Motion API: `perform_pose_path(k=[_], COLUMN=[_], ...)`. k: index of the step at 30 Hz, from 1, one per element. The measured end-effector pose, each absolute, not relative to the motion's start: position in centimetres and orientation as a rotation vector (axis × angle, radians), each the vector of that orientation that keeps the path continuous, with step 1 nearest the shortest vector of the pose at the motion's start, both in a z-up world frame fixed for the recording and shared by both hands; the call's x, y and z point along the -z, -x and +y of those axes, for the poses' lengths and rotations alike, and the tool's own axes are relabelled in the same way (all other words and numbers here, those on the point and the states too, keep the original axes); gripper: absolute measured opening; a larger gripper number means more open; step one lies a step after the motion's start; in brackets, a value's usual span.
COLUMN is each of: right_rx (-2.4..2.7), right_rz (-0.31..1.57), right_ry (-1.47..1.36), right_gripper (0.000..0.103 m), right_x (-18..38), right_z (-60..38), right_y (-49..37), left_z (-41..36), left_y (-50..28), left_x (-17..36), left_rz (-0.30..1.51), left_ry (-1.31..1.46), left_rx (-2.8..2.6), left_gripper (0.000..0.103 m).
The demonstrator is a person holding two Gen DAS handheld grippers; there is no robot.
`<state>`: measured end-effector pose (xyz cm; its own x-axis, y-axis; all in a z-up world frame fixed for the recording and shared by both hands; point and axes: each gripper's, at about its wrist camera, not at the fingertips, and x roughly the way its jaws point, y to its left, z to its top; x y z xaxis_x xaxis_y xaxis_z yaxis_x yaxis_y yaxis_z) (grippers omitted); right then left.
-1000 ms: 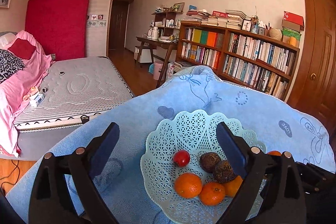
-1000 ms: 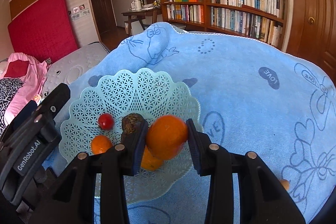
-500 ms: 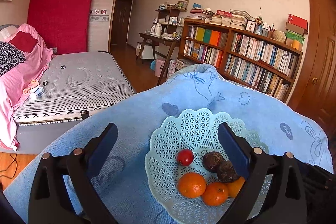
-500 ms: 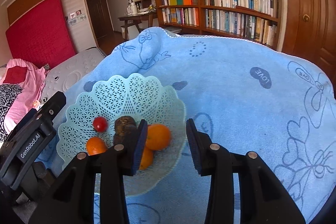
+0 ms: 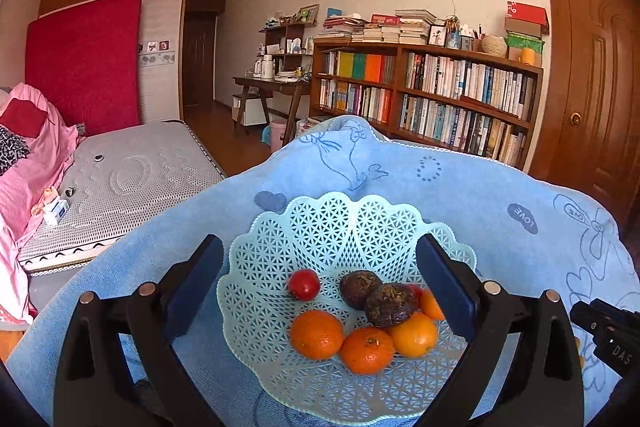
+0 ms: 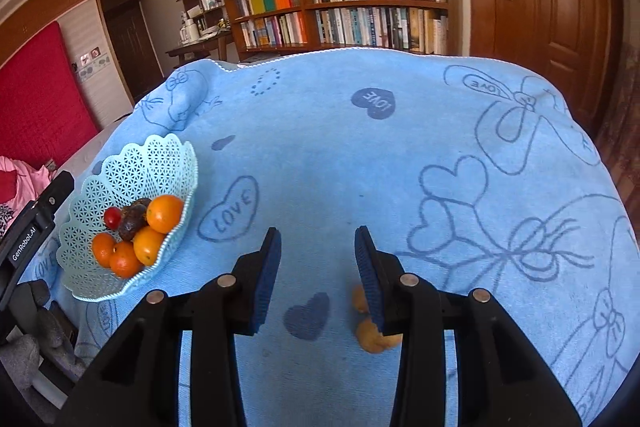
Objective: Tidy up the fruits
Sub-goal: 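Grasp a small brown kiwi with the right tool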
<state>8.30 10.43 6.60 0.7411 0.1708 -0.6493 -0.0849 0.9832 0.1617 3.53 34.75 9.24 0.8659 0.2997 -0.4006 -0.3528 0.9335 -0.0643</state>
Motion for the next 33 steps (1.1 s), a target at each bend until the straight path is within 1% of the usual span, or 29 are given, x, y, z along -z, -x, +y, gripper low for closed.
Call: perform_pose_path(k=[10,30,33], right_rx=[-0.112,-0.129,-0.13], right_rz=[0.778,0.845,0.853], right_ry=[-0.143,-0.095,-0.085], right_gripper=[0.039,0.039,0.038], right_x=[-4.1,-1.9,-1.7], right_z=[7.1,8.2,8.3], right_y=[-5.9,-6.4,-6.6], left_z=[32.3,30.8,30.2], left_y=[-3.4,-3.1,-3.2], left_x=[-9.0,-8.7,-8.6], left_rz=[0.385,0.36,0.365], left_ry=[0.073,0.035,0.015], left_rx=[-0.293,-0.249,-0.233], left_gripper=[0.098,0.098,0.098])
